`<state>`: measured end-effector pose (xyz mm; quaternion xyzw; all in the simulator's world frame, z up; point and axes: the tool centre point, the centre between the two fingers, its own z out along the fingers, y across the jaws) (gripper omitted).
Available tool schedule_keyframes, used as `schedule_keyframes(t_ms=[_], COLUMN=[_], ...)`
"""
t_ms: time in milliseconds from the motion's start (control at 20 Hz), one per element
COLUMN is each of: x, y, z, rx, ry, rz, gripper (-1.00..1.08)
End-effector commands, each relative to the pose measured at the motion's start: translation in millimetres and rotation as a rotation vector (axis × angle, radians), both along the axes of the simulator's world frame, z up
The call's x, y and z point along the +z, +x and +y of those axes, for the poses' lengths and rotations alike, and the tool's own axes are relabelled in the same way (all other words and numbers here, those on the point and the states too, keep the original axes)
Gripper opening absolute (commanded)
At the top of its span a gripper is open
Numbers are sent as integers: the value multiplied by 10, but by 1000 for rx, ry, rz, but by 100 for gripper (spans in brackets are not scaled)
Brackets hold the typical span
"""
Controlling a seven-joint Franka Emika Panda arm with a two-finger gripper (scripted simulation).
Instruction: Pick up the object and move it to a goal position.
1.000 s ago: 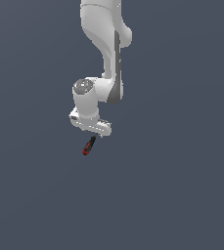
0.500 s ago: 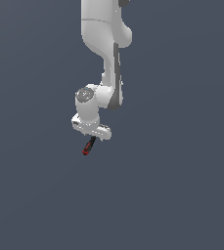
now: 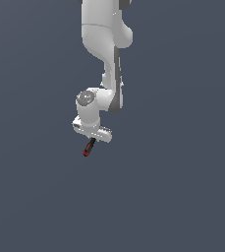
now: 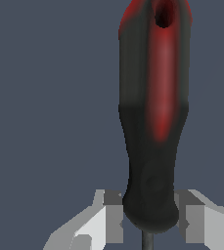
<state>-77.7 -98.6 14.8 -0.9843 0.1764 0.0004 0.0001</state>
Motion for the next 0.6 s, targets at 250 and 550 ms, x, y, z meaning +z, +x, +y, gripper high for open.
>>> schedule_keyframes(t_ms=[250,550], x=[0,63], y=[0,7], z=[-1,122], rx=[0,0], ry=[0,0], rz=[0,0], gripper=[-100,-100])
